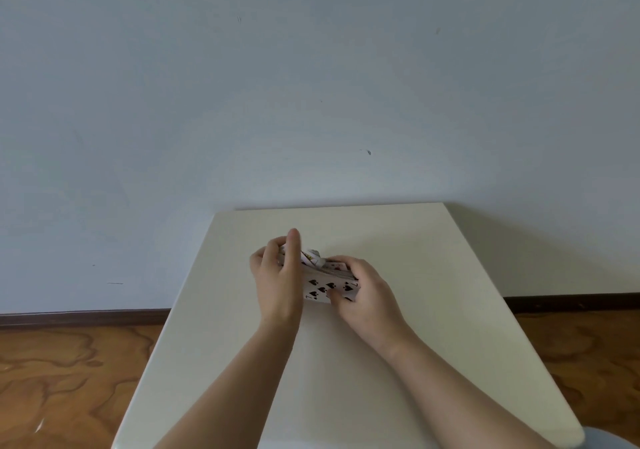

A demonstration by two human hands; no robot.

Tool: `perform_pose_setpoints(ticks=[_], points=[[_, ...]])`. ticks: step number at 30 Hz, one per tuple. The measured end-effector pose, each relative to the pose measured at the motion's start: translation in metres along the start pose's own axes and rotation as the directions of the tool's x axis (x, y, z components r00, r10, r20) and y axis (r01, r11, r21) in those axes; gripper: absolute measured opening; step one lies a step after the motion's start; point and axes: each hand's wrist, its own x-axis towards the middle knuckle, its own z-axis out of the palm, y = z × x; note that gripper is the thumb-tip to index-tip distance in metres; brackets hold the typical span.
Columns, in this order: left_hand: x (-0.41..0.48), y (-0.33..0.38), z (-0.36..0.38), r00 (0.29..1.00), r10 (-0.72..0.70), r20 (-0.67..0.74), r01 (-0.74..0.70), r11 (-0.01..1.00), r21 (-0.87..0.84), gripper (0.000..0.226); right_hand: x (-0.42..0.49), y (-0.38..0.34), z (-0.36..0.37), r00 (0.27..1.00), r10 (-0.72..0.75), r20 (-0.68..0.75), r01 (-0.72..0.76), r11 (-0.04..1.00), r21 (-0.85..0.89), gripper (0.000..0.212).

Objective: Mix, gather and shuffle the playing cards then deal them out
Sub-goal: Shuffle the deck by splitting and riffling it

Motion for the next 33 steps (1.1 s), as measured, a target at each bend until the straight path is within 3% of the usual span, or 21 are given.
perform_pose_setpoints(ticks=[5, 10, 13, 15, 17, 19, 21, 25, 29, 33], points=[[-0.005, -0.004, 0.0, 0.989, 0.139, 0.049, -0.146, 0.961, 0.233, 0.053, -0.001, 0.001, -0.001, 1.0, -0.002, 0.017, 0.002, 1.0, -0.006, 0.043], [-0.001, -0.003, -0.004, 0.998, 0.03, -0.046, -0.028, 0.998, 0.049, 0.023, -0.001, -0.001, -0.001, 1.0, 0.011, 0.021, -0.011, 1.0, 0.009, 0.047], [0.003, -0.003, -0.005, 0.995, -0.076, -0.071, 0.073, 0.996, -0.045, 0.051, -0.001, 0.0, 0.0, 0.999, 0.012, 0.032, -0.011, 1.0, -0.008, 0.043], [0.002, -0.003, -0.005, 0.998, -0.068, -0.016, 0.068, 0.998, 0.002, 0.057, -0.001, 0.0, 0.0, 0.999, 0.023, 0.033, -0.023, 1.0, -0.005, 0.04], [-0.002, -0.006, -0.005, 1.0, 0.005, 0.023, -0.007, 0.994, 0.112, 0.046, -0.001, 0.0, -0.001, 0.999, 0.04, 0.032, -0.04, 0.999, 0.013, 0.038], [0.0, -0.009, -0.008, 0.998, 0.059, -0.023, -0.056, 0.988, 0.142, 0.033, -0.001, -0.001, -0.003, 0.998, 0.056, 0.029, -0.057, 0.997, 0.052, 0.038], [0.001, -0.011, -0.012, 0.998, 0.046, -0.037, -0.042, 0.994, 0.102, 0.031, -0.002, -0.002, -0.004, 0.996, 0.081, 0.031, -0.083, 0.993, 0.081, 0.041], [-0.008, -0.009, -0.009, 0.989, -0.051, 0.141, 0.035, 0.993, 0.117, 0.019, 0.0, -0.004, -0.004, 0.987, 0.154, 0.036, -0.157, 0.979, 0.129, 0.046], [-0.018, -0.008, -0.001, 0.981, -0.051, 0.188, 0.028, 0.992, 0.125, 0.02, -0.003, -0.011, -0.003, 0.979, 0.2, 0.025, -0.199, 0.938, 0.284, 0.032], [-0.021, -0.008, 0.0, 0.987, -0.031, 0.155, 0.01, 0.991, 0.135, 0.019, 0.005, -0.023, 0.013, 0.932, 0.336, -0.135, -0.278, 0.902, 0.33, 0.038]])
